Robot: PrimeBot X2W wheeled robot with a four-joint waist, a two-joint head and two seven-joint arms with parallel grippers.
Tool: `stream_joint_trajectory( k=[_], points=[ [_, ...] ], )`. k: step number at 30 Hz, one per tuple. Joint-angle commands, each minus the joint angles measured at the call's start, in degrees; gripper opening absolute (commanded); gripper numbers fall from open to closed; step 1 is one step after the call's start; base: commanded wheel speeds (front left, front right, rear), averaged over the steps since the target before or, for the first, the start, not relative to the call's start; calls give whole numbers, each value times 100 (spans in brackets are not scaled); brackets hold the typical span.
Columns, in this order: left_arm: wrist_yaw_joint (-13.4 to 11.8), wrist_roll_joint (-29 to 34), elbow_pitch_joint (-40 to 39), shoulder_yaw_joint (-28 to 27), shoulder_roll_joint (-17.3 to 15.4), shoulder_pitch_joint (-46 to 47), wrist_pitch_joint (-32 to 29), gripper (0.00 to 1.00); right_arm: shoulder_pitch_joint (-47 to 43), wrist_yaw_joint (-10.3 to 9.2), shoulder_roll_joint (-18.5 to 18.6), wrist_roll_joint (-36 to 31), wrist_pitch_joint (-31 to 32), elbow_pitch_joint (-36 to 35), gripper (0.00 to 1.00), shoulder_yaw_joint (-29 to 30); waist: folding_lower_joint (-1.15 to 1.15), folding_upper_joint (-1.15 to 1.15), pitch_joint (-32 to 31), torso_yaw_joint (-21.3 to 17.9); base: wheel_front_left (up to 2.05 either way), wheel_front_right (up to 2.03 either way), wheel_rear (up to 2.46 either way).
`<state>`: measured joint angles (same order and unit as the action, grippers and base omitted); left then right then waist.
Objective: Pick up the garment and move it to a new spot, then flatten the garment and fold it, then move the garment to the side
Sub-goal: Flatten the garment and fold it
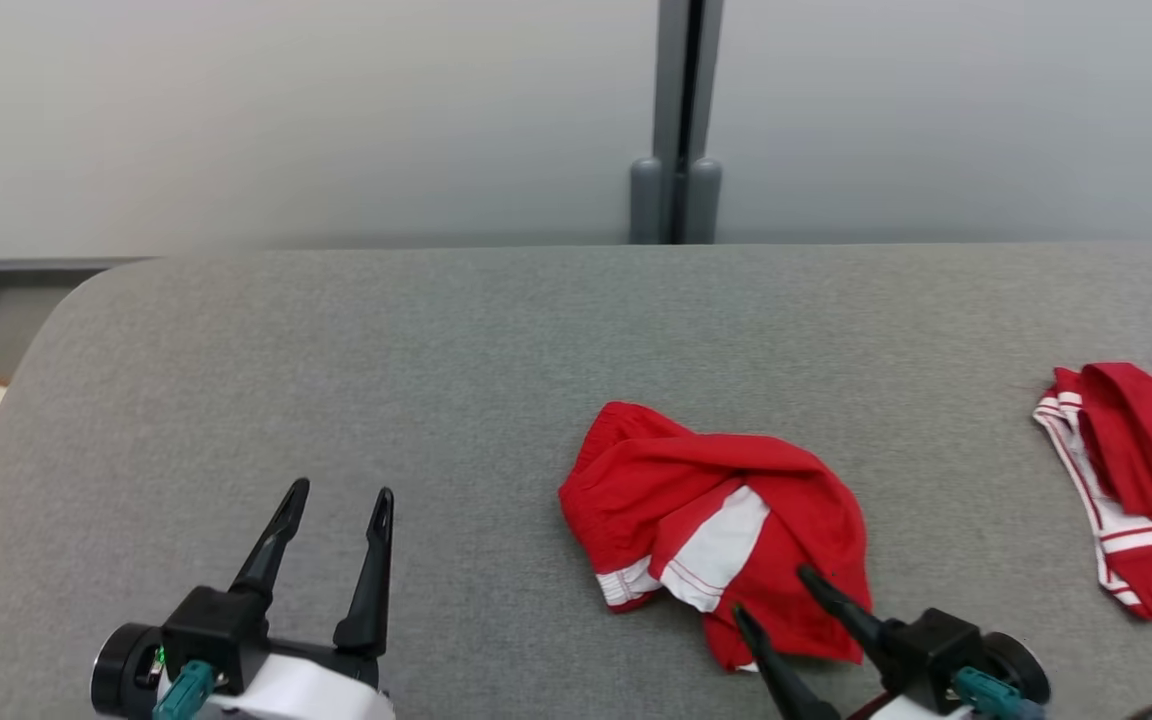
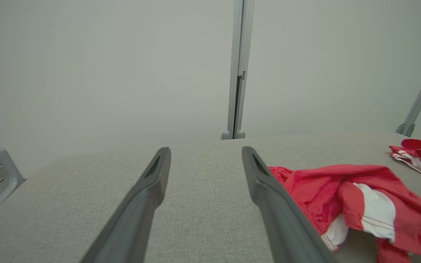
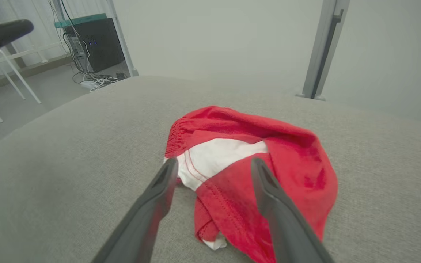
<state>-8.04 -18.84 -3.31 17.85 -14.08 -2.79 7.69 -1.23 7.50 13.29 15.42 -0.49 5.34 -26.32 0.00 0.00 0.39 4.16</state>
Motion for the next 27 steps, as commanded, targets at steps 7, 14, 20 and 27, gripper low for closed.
stream_joint_trajectory(
  k=[7, 14, 20, 27],
  points=[
    [165, 46, 323, 95, 72, 499, 219, 100, 691, -2, 100, -187, -339, 823, 100, -565, 0, 0, 315, 446, 0, 0, 0],
    [226, 56, 576, 109, 112, 775, 396, 100, 1134, -3, -33, -370, -431, 1614, 19, -748, 0, 0, 474, 539, 0, 0, 0],
    [246, -10, 694, 79, 129, 880, 500, 100, 1283, -2, -133, -202, -753, 1667, 0, -657, 0, 0, 568, 445, 0, 0, 0],
    [257, -34, 760, 58, 107, 939, 574, 100, 1348, -3, -137, -135, -923, 1355, 0, -469, 0, 0, 605, 215, 0, 0, 0]
  ],
)
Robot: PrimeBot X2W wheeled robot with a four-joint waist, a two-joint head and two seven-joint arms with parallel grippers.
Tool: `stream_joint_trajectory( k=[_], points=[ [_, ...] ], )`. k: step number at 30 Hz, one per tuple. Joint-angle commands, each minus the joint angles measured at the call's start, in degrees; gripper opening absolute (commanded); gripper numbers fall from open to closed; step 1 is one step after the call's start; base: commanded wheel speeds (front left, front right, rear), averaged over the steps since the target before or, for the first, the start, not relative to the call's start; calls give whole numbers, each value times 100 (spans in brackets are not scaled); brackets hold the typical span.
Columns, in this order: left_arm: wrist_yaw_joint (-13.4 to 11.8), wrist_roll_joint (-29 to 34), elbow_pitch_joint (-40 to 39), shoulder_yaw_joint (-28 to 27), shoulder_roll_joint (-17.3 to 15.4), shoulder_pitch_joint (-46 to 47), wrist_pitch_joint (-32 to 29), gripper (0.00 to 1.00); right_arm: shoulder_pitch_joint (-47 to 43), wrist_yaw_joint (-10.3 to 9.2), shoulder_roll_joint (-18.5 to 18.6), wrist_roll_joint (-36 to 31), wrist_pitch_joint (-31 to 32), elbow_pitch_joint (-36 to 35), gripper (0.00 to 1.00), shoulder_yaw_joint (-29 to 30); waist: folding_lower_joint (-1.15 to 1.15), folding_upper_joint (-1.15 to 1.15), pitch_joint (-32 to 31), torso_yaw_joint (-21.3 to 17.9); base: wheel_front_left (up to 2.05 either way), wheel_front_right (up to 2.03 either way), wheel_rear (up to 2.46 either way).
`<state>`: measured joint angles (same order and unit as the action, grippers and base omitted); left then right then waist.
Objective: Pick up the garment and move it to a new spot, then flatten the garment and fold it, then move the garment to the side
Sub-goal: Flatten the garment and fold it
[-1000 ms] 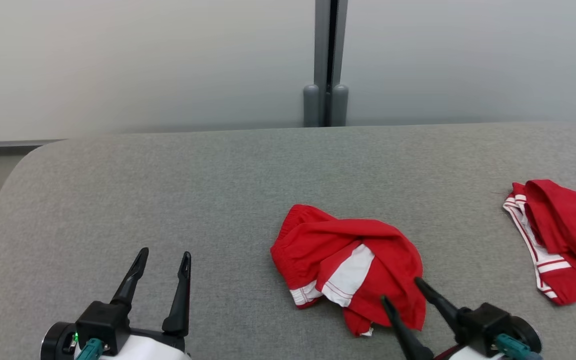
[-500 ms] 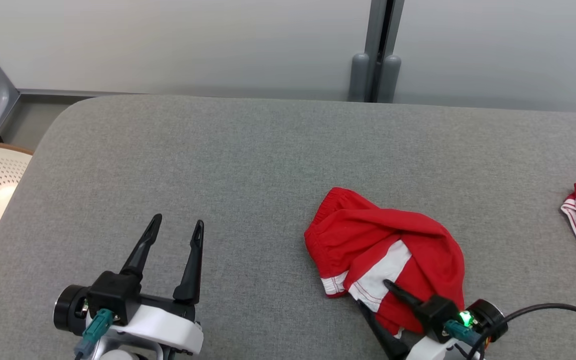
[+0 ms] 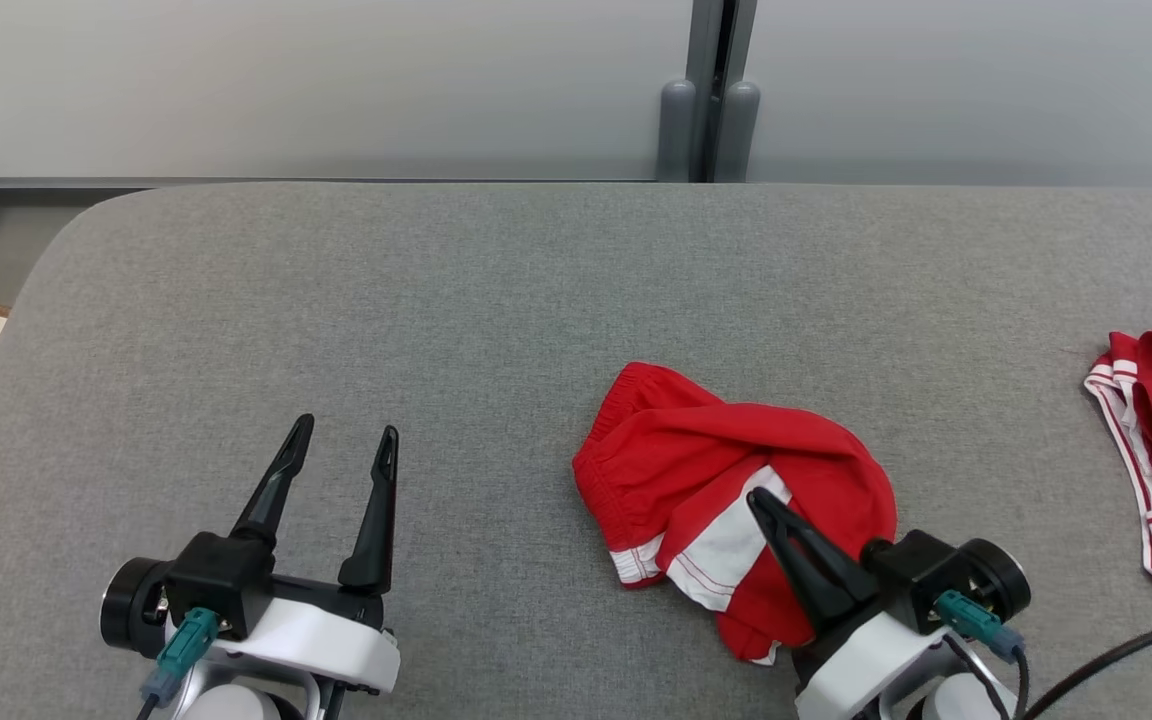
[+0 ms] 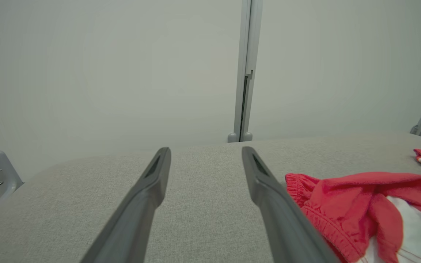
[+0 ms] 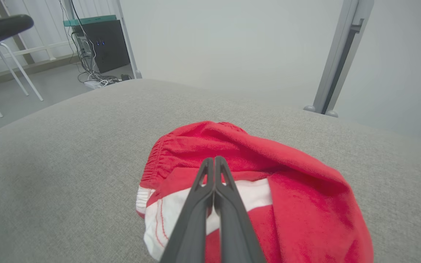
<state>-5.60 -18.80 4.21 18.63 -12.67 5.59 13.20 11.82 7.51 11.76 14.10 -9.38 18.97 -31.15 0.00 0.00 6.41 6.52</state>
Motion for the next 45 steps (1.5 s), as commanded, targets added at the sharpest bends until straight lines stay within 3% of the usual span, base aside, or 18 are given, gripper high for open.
stream_joint_trajectory(
  k=[1, 5, 6, 7, 8, 9, 22, 32, 45],
  points=[
    [20, -40, 14, -19, -37, 111, 31, 100, 18, -3, 1, 9, -58, -83, 0, 75, 0, 0, 3, -45, 0, 0, 0],
    [0, -39, 41, -45, -50, 104, 54, 100, -107, -4, -67, 202, -212, -494, 0, 382, 0, 0, -22, -211, 0, 0, 0],
    [-4, -40, 48, -48, -58, 103, 58, 100, -103, -3, -45, 192, -245, -582, 21, 458, 0, 0, -35, -246, 0, 0, 0],
    [-2, -48, 55, -45, -58, 100, 63, 100, -115, -4, -36, 218, -258, -665, 49, 557, 0, 0, -52, -279, 0, 0, 0],
    [-8, -59, 61, -49, -60, 92, 67, 100, -146, -3, -56, 281, -278, -752, 93, 637, 0, 0, -70, -311, 0, 0, 0],
    [-19, -62, 72, -53, -68, 79, 69, 100, -170, -3, -37, 261, -294, -822, 100, 751, 0, 0, -93, -346, 0, 0, 0],
    [-83, -128, 74, -44, -143, -209, 88, 100, -1048, -2, -134, -48, 78, -1379, 100, 2519, 0, 0, -390, -622, 0, 0, 0],
    [-160, -196, 53, 0, -167, -576, 46, 100, -1692, -2, -222, 50, 436, -1721, 100, 2779, 0, 0, -671, -632, 0, 0, 0],
    [-228, -243, -79, 54, -238, -793, -40, 100, -1860, -2, -263, 114, 574, -1893, 100, 2793, 0, 0, -761, -573, 0, 0, 0]
  ],
)
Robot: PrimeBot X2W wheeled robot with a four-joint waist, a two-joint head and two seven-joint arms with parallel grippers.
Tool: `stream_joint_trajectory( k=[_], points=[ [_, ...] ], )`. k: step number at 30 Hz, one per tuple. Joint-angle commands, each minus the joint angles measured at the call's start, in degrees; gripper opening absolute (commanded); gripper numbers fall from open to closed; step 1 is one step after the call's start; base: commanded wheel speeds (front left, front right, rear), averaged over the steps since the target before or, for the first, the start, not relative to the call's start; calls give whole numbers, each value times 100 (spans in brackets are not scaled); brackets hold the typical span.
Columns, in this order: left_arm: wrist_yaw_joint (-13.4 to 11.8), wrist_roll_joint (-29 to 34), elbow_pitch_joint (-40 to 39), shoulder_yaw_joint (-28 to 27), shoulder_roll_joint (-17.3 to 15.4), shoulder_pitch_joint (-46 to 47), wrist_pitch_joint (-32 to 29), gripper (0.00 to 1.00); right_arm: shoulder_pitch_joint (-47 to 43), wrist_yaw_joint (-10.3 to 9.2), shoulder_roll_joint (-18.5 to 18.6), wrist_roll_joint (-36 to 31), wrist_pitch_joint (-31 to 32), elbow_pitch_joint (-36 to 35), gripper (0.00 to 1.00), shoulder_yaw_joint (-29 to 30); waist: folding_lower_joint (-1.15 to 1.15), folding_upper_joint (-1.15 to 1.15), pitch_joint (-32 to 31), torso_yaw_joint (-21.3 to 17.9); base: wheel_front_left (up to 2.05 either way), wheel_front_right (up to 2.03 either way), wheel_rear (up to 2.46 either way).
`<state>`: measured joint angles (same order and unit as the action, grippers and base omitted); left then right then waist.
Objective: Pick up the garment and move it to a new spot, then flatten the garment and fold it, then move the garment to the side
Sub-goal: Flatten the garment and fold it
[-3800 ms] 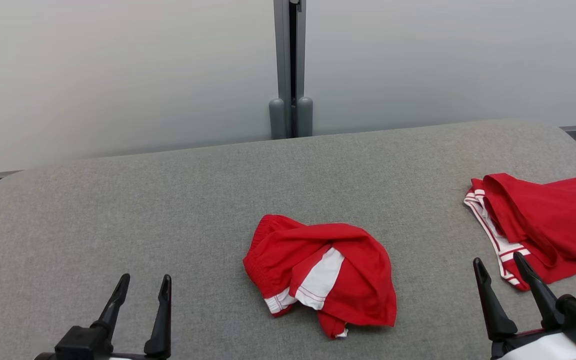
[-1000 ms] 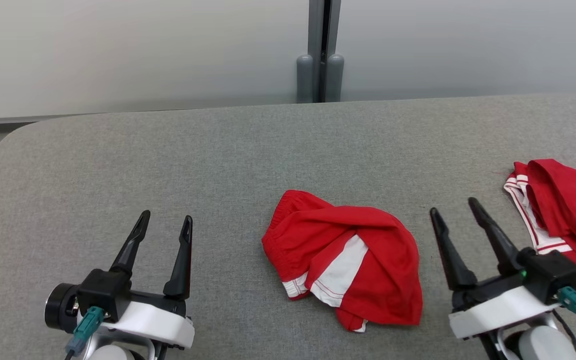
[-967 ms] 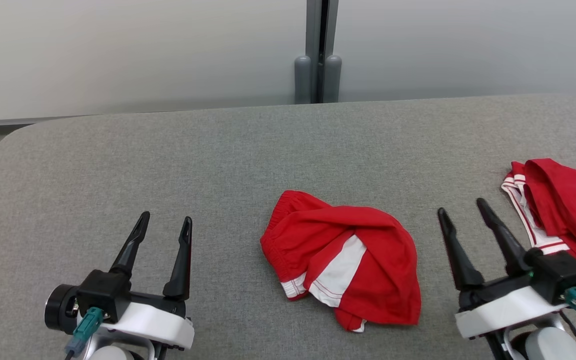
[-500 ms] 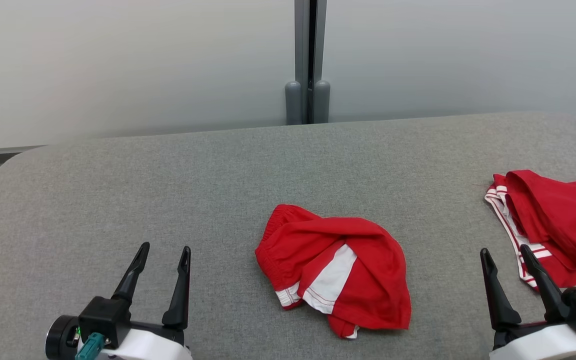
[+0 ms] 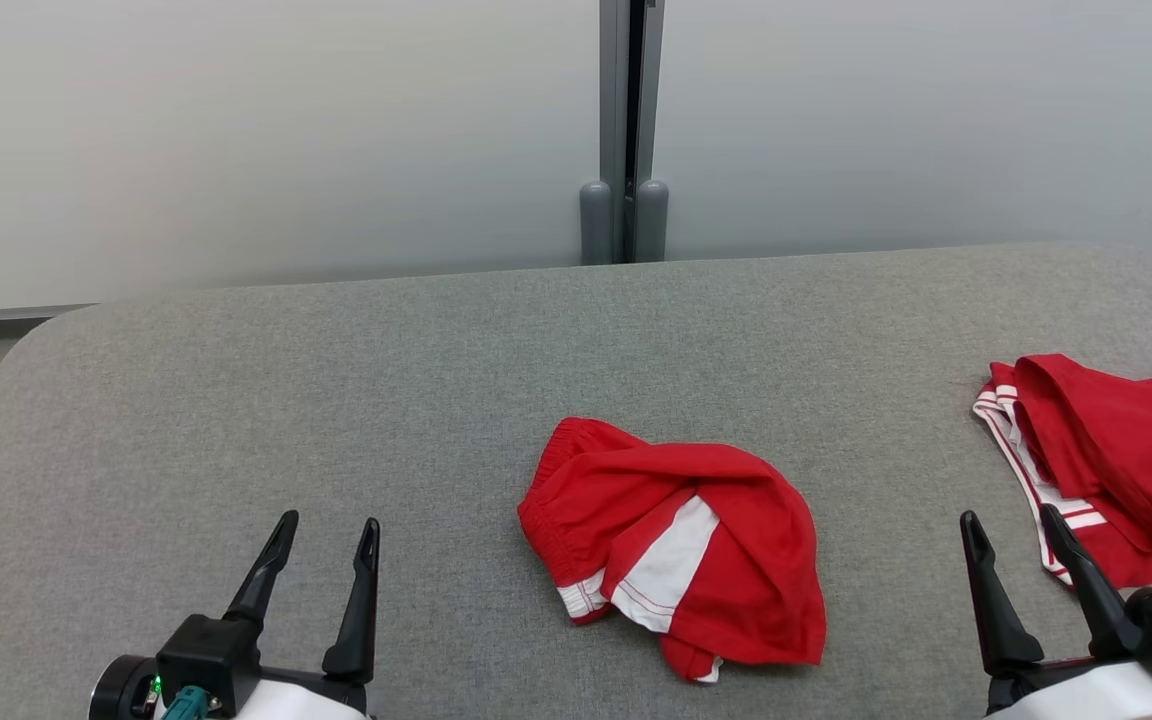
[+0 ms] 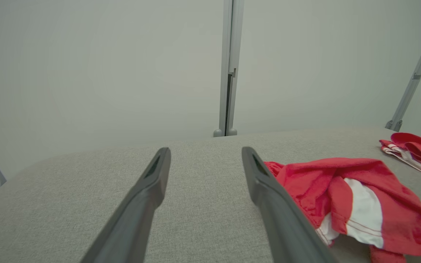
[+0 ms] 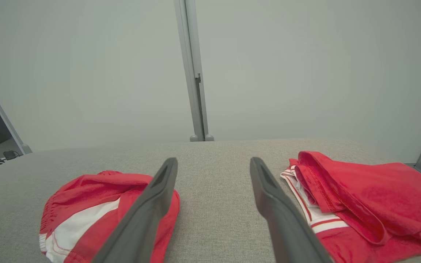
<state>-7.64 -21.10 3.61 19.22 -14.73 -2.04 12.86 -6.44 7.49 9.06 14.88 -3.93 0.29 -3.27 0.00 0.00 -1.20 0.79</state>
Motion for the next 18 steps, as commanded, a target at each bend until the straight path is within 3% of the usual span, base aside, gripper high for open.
stream_joint_trajectory(
  k=[1, 18],
  points=[
    [-27, -15, -21, -1, -33, -35, -8, 100, -37, 0, 10, 27, 37, -23, 100, 1, 0, 0, 0, 1, 0, 0, 0],
    [-38, -61, -40, 66, -52, 107, 20, 100, 72, 0, 42, -67, 102, 19, 100, -231, 0, 0, 35, 147, 0, 0, 0]
  ],
)
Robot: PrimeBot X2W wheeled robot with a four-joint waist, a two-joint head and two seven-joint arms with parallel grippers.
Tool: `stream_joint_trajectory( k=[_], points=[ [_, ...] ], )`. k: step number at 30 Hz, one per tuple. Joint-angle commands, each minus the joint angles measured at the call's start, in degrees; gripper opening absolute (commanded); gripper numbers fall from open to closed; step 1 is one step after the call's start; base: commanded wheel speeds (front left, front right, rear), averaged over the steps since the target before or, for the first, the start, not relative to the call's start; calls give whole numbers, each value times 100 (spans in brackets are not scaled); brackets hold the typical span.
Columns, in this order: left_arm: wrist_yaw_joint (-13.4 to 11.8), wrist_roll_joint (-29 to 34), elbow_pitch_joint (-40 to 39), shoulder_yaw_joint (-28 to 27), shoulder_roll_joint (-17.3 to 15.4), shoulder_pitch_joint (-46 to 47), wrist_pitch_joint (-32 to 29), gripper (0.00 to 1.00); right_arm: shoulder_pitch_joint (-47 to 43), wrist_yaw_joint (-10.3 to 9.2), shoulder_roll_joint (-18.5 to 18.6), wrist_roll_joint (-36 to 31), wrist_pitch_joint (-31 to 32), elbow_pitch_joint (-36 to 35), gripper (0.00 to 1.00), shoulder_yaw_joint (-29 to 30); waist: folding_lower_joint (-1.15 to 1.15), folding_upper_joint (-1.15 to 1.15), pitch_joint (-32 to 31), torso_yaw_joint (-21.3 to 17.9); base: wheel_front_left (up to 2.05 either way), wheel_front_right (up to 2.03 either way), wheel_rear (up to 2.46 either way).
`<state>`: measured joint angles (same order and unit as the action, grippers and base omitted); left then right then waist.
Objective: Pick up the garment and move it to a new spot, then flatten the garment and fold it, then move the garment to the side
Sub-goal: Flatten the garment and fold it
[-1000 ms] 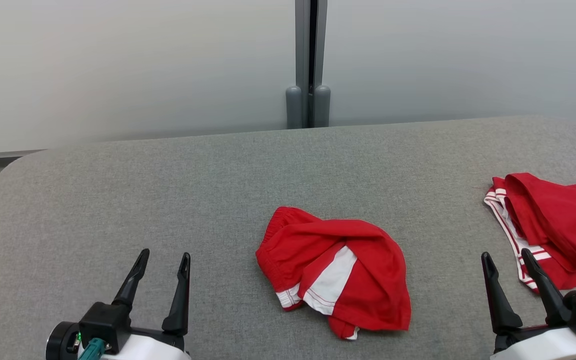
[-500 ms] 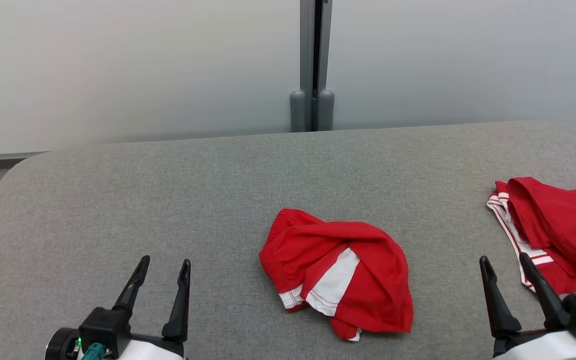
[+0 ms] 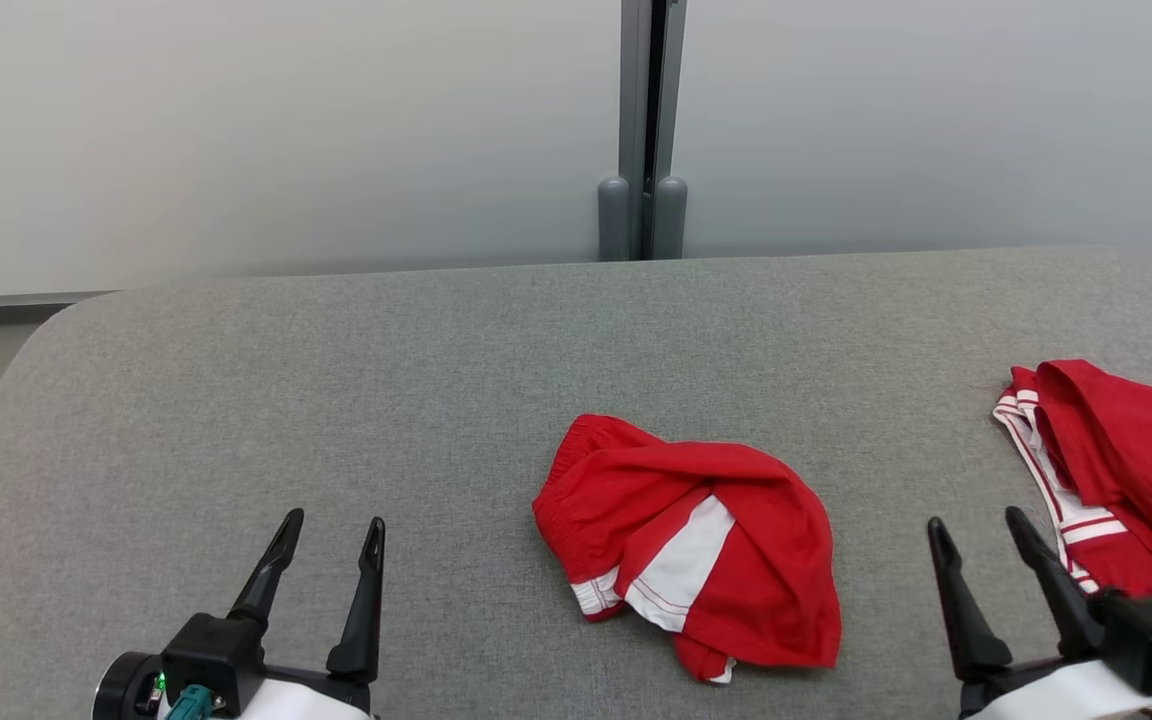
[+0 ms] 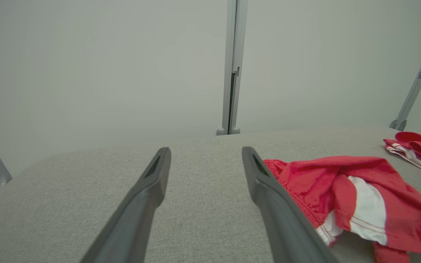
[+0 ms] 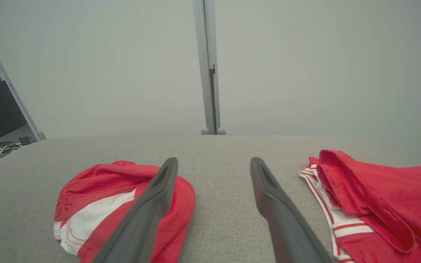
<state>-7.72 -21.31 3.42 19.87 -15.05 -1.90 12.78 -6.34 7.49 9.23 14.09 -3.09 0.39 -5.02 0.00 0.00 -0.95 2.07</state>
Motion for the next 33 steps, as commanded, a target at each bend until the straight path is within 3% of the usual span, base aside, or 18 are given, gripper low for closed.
stream_joint_trajectory(
  k=[1, 7, 14, 22, 23, 24, 25, 26, 30, 33],
  points=[
    [-22, -38, -21, 8, -19, 110, 31, 100, 85, 0, 38, 39, 49, 23, 100, -164, 0, 0, 22, 44, 0, 0, 0],
    [-16, -6, -31, 5, 7, 245, 71, 100, 336, 0, 193, 116, 248, 221, 100, -1136, 0, 0, 210, 182, 0, 0, 0],
    [44, 58, -12, -17, 52, 589, 145, 100, 931, -2, 304, 214, 344, 941, 100, -2438, 0, 0, 622, 484, 0, 0, 0],
    [73, 95, 50, -55, 172, 872, 207, 100, 1560, -3, 263, -499, 253, 2115, 100, -2645, 0, 0, 969, 708, 0, 0, 0],
    [79, 102, 65, -61, 189, 877, 216, 100, 1603, -4, 215, -519, 219, 2219, 95, -2626, 0, 0, 995, 716, 0, 0, 0],
    [85, 111, 74, -65, 207, 878, 220, 100, 1648, -3, 185, -538, 198, 2309, 49, -2618, 0, 0, 1020, 721, 0, 0, 0],
    [93, 117, 90, -67, 224, 891, 227, 100, 1701, -4, 172, -565, 183, 2408, 21, -2591, 0, 0, 1039, 724, 0, 0, 0],
    [102, 123, 101, -66, 244, 910, 233, 100, 1739, -4, 138, -543, 124, 2467, 0, -2559, 0, 0, 1054, 726, 0, 0, 0],
    [119, 142, 141, -85, 299, 946, 238, 100, 1845, -3, 62, -407, -87, 2529, 0, -2562, 0, 0, 1087, 698, 0, 0, 0],
    [146, 180, 165, -96, 323, 918, 244, 100, 1883, -2, 26, 77, -315, 2250, 0, -2687, 0, 0, 1091, 592, 0, 0, 0]
  ],
)
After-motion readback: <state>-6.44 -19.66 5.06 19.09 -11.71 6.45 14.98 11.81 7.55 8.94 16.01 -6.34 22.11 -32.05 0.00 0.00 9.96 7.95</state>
